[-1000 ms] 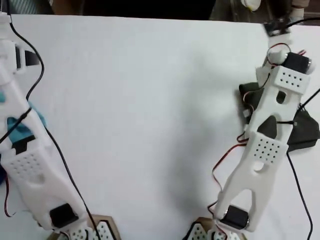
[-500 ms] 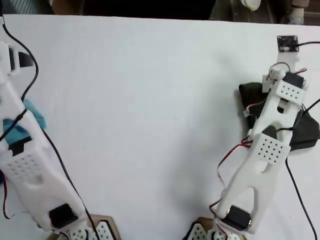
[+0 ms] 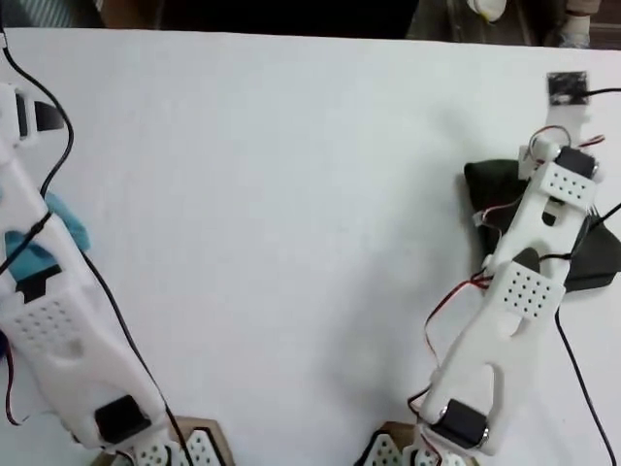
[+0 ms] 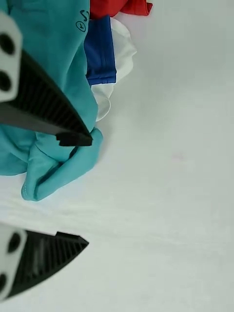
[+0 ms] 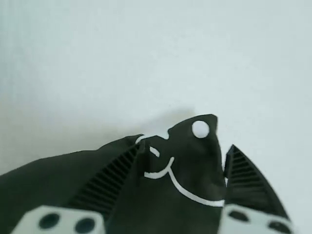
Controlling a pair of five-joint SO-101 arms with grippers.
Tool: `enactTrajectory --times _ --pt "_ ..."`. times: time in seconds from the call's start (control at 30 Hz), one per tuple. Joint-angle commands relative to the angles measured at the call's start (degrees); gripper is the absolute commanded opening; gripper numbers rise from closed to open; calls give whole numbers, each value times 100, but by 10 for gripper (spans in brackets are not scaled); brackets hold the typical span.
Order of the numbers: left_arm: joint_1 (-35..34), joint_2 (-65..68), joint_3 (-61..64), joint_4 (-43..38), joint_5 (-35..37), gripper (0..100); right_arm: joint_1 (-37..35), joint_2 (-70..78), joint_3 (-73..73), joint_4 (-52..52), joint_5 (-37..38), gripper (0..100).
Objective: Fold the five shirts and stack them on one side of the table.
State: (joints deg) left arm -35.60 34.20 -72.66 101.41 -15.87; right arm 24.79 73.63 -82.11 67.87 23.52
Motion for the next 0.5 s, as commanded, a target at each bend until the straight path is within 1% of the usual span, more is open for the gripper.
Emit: enactTrajectory --times 0.0,0.1,0.27,0.37,0.47 --pt "-211 -88 -224 79 -62 305 -31 -409 -1266 1024 -563 300" --pt "-404 -97 -224 79 -308 304 -338 -910 -1319 1780 -651 299" --pt "-1029 -97 -224 79 -299 302 -936 -1631 -1319 2862 -677 298" --pt "-1538 -97 -224 62 -299 301 -1376 -1947 -1231 3037 -686 298" --pt "-2031 -70 -224 44 -334 301 -1560 -2299 -1064 3055 -686 298"
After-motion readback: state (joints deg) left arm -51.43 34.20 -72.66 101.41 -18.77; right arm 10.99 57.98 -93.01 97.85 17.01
